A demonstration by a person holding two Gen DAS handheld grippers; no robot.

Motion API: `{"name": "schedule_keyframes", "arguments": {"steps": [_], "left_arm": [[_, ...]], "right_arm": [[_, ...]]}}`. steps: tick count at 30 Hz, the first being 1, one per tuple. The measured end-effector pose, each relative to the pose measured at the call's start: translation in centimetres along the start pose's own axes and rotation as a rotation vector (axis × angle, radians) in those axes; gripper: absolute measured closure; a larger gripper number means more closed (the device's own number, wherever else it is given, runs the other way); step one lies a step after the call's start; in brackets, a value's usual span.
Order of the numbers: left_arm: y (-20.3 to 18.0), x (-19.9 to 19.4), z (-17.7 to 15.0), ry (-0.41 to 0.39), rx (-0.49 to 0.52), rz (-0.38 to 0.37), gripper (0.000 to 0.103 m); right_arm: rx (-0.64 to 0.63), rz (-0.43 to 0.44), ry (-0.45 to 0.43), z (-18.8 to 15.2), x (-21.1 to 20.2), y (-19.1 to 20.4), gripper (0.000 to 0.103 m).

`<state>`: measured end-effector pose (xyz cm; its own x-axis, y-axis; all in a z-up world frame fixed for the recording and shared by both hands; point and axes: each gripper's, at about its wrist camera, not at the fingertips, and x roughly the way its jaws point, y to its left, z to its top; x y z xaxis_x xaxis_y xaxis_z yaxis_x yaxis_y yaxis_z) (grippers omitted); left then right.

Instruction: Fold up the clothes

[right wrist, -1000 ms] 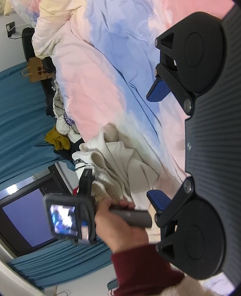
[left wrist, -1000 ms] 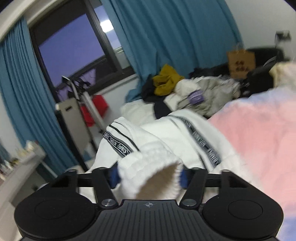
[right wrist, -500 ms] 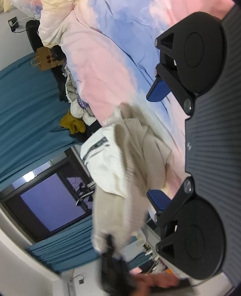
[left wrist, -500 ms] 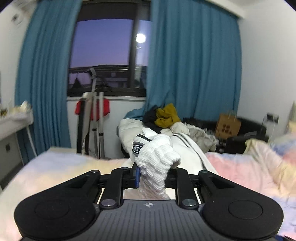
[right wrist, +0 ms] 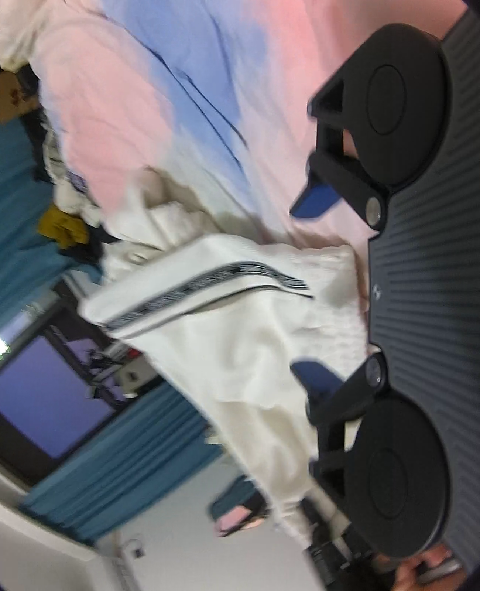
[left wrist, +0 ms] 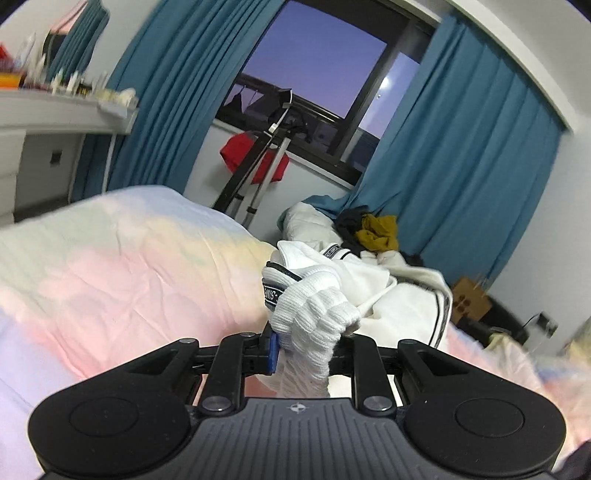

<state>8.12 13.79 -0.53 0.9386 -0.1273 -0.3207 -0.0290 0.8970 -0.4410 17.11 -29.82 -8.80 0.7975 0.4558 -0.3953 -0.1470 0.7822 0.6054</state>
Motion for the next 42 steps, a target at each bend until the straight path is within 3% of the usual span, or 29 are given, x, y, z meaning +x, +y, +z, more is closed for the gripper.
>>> {"name": "schedule_keyframes", "arguments": {"steps": [3,6,8,12,13,14,19,22,26,32,37,40,42], "left_arm": [[0.3,0.3,-0.2,0.008,0.007,0.011,0.08],[0.7,1.1,-0.3,0.025,-0.014,0.022,0.079],[0.5,1.8,-0.3,0.034,-0.027,0.028,0.079],[0.0,2.5,-0.9,0.045,-0.018,0.046,0.078],[-0.2,2.6,-1.0,0.047,-0.015,0.052,0.078],[-0.1,2.8,-1.2,0.046,-0.014,0.055,0.079],[0.6,3.7,0.1,0.06,-0.048,0.033,0.081],[0.7,3.6,2.4,0.069,-0.008,0.046,0.083],[1.8,3.0,6.9,0.05,-0.02,0.064,0.084],[3.9,1.2,15.3,-0.007,-0.034,0.114,0.086],[6.8,0.0,21.1,-0.067,0.047,0.212,0.086],[9.8,0.8,22.2,-0.055,0.095,0.291,0.086],[13.0,2.1,21.5,-0.015,0.105,0.354,0.085]], "right_arm": [[0.011,0.008,0.012,-0.1,1.8,-0.4,0.031],[0.075,0.029,0.007,0.2,3.3,-1.3,0.041],[0.12,0.026,-0.005,0.3,3.9,-1.9,0.053],[0.19,0.064,-0.01,0.7,5.0,-3.0,0.058],[0.188,0.068,0.001,0.7,5.3,-3.0,0.067],[0.185,0.067,0.009,0.6,5.4,-2.9,0.082],[0.249,0.084,-0.037,0.6,4.1,-1.9,0.089],[0.282,0.138,-0.059,0.4,2.0,-0.4,0.092],[0.303,0.243,-0.035,-1.3,-0.9,3.0,0.095],[0.241,0.441,0.039,-4.7,-2.2,11.9,0.095],[0.205,0.624,0.166,-8.7,0.6,20.1,0.095],[0.165,0.704,0.259,-11.6,3.5,25.0,0.095],[0.108,0.712,0.327,-13.5,5.9,27.6,0.095]]}}
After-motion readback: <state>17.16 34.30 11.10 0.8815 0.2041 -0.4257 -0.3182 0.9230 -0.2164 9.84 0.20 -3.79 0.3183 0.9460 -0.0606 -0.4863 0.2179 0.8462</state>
